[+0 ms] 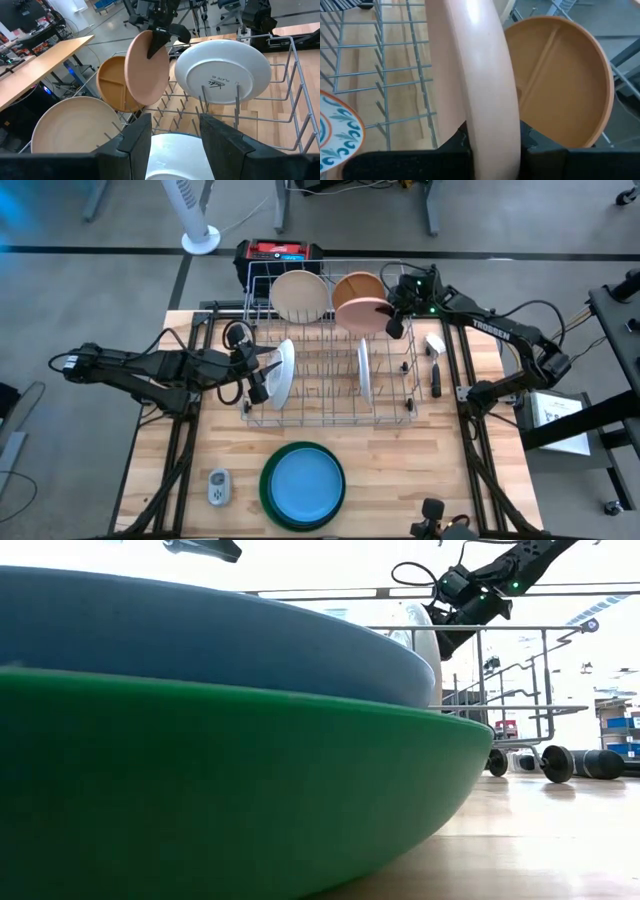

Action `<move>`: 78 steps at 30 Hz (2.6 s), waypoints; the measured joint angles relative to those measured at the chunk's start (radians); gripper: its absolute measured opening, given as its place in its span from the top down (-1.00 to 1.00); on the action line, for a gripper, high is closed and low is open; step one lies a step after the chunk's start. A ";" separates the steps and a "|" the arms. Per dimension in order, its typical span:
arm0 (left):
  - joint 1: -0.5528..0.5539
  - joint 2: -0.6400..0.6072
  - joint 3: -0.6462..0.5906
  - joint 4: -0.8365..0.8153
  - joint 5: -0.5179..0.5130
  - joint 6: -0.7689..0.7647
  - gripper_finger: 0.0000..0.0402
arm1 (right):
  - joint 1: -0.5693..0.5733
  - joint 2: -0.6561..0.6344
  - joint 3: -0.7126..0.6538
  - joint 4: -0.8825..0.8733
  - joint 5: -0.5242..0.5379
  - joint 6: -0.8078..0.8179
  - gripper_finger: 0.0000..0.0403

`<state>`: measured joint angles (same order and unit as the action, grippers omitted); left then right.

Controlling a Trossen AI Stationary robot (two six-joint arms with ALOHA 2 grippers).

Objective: Sort dishes
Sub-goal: Put the pink plate into the dish rack, then put the blue plate into the dish rack

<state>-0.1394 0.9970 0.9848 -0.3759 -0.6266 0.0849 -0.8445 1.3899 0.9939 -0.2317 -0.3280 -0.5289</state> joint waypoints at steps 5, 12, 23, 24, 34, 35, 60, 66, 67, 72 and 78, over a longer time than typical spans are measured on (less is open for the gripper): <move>0.000 0.000 0.000 0.000 0.000 0.000 0.22 | 0.003 0.000 0.000 0.002 0.020 0.008 0.75; 0.000 0.000 0.000 0.000 0.000 0.000 0.22 | 0.003 0.000 0.002 0.005 0.025 0.031 0.56; 0.000 0.000 0.000 0.000 0.000 0.000 0.22 | 0.003 -0.016 0.002 0.003 0.033 0.055 0.63; 0.000 0.000 0.000 0.000 0.000 0.000 0.22 | 0.003 -0.019 0.002 -0.001 0.036 0.057 0.63; 0.000 0.000 0.000 0.000 0.000 0.000 0.22 | 0.002 -0.043 0.002 -0.004 0.042 0.110 0.39; 0.000 0.000 0.000 0.000 0.000 -0.001 0.22 | 0.002 -0.047 0.002 -0.003 0.042 0.115 0.36; -0.002 0.000 0.000 -0.001 0.014 -0.034 0.22 | 0.005 -0.289 0.003 -0.092 0.043 0.236 -0.01; -0.008 0.000 0.000 0.000 0.168 -0.087 0.22 | 0.053 -0.399 0.004 -0.182 0.035 0.270 -0.02; -0.013 0.000 0.000 0.000 0.231 -0.087 0.22 | 0.071 -0.416 0.004 -0.194 0.034 0.276 -0.02; -0.070 0.000 0.000 0.003 0.356 -0.164 0.22 | 0.200 -0.471 0.004 -0.216 0.020 0.311 -0.01; -0.202 0.013 0.001 0.060 0.349 -0.246 0.22 | 0.416 -0.493 0.004 -0.239 0.013 0.375 0.01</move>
<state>-0.3416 1.0101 0.9861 -0.3157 -0.2779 -0.1607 -0.4287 0.8968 0.9977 -0.4706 -0.3145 -0.1535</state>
